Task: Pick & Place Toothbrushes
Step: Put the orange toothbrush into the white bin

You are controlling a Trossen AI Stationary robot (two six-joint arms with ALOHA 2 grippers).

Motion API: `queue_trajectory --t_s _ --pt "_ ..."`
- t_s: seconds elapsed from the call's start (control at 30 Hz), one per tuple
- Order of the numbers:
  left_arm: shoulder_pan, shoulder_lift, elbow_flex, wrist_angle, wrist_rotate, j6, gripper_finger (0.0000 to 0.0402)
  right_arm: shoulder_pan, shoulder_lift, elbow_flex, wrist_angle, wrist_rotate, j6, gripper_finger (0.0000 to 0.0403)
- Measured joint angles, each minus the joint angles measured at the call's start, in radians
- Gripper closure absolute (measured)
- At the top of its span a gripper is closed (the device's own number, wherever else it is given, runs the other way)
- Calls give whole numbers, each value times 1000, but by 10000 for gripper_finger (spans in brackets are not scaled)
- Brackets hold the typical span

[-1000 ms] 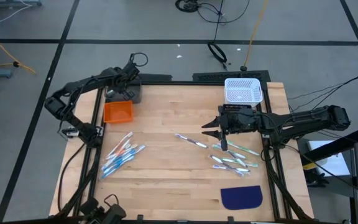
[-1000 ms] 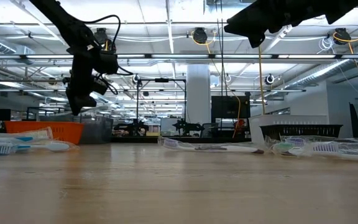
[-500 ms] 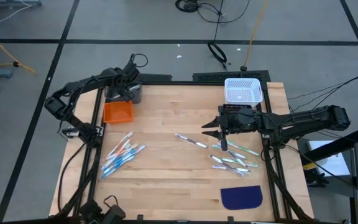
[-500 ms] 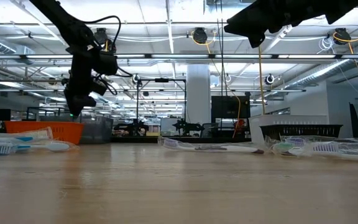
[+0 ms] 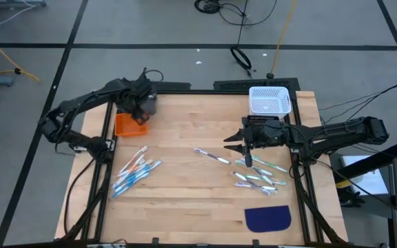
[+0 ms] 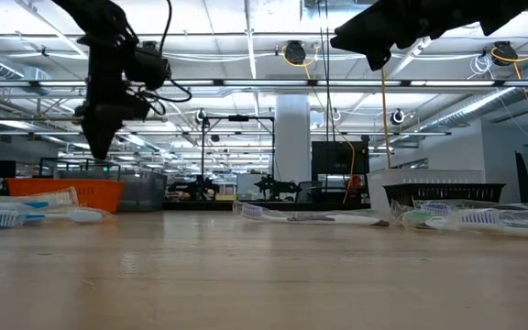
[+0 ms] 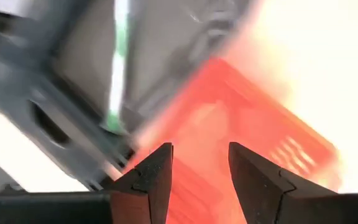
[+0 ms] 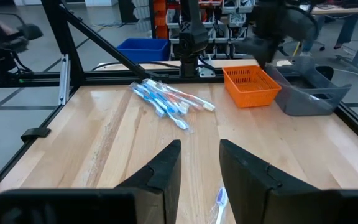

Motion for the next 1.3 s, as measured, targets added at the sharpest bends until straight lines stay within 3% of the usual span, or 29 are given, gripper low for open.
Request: queue_trajectory --t_s 0.3,0.43,0.8,1.0,1.3 --pt "-229 -53 -6 -200 74 -213 243 0 0 0 -8 0 2 303" --pt "-367 -58 -54 -195 148 -313 243 0 0 0 -20 0 2 303" --pt "-687 -57 -242 -90 212 -650 243 0 0 0 -35 0 -12 303" --pt "-781 -57 -295 -9 215 -763 243 0 0 0 -35 0 -16 303" --pt "-811 -57 -402 96 202 -848 243 0 0 0 -34 0 -16 303"
